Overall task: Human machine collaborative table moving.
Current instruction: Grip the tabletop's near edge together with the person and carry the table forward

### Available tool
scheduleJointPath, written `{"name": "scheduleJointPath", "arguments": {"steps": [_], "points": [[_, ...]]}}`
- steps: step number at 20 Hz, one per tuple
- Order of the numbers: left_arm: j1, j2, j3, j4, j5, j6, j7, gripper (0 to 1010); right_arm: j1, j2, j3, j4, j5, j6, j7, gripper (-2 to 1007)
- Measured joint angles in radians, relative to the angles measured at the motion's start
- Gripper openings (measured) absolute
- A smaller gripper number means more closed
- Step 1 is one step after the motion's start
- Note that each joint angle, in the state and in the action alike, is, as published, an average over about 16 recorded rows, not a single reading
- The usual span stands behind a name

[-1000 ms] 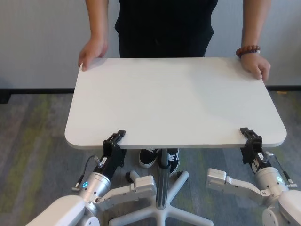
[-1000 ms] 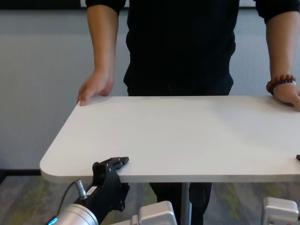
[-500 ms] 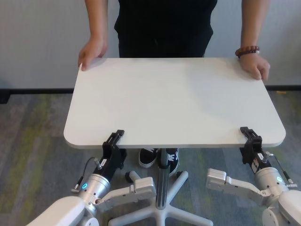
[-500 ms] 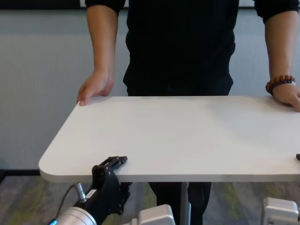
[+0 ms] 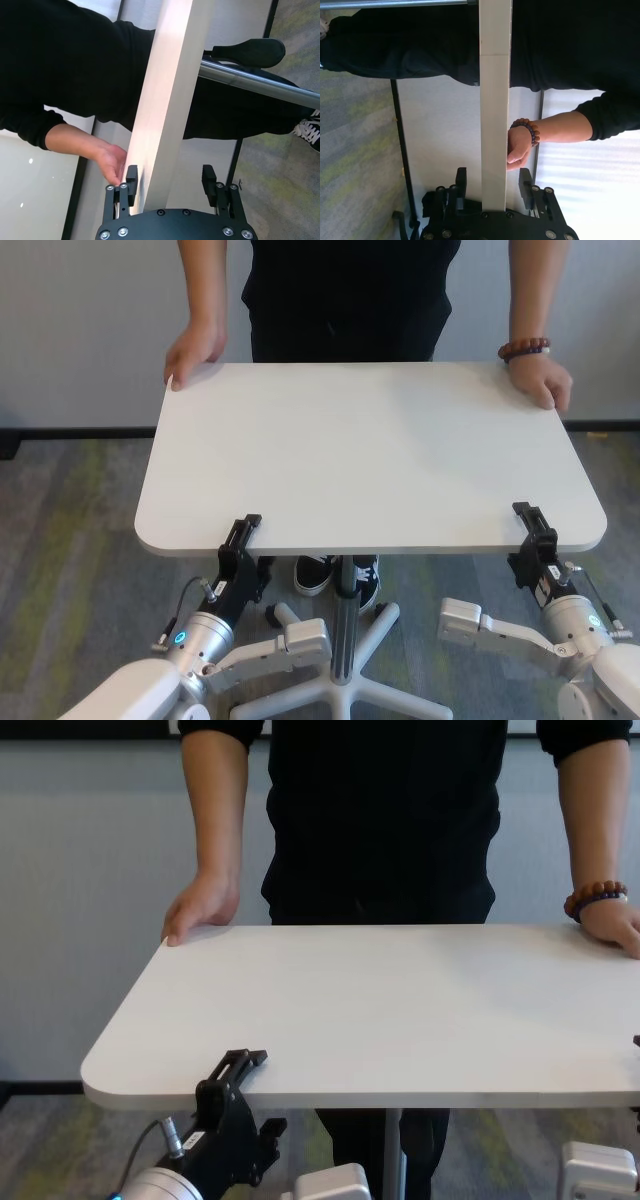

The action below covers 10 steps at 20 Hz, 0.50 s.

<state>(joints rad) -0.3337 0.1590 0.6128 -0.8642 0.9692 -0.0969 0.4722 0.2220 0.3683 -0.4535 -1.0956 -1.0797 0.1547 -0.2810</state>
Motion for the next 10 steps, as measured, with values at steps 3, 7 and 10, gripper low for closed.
{"name": "scheduleJointPath", "arguments": {"steps": [3,7,10], "points": [[0.0,0.0,0.0,0.0,0.0,0.0,0.0,869,0.0,0.0,0.0,0.0,0.0,0.0,0.0,698],[0.0,0.001,0.001,-0.002,0.001,0.002,0.0,943,0.0,0.0,0.0,0.0,0.0,0.0,0.0,818],[0.002,0.005,0.001,-0.009,0.0,0.002,0.0,978,-0.001,0.002,-0.001,-0.003,-0.001,0.0,0.001,892]]}}
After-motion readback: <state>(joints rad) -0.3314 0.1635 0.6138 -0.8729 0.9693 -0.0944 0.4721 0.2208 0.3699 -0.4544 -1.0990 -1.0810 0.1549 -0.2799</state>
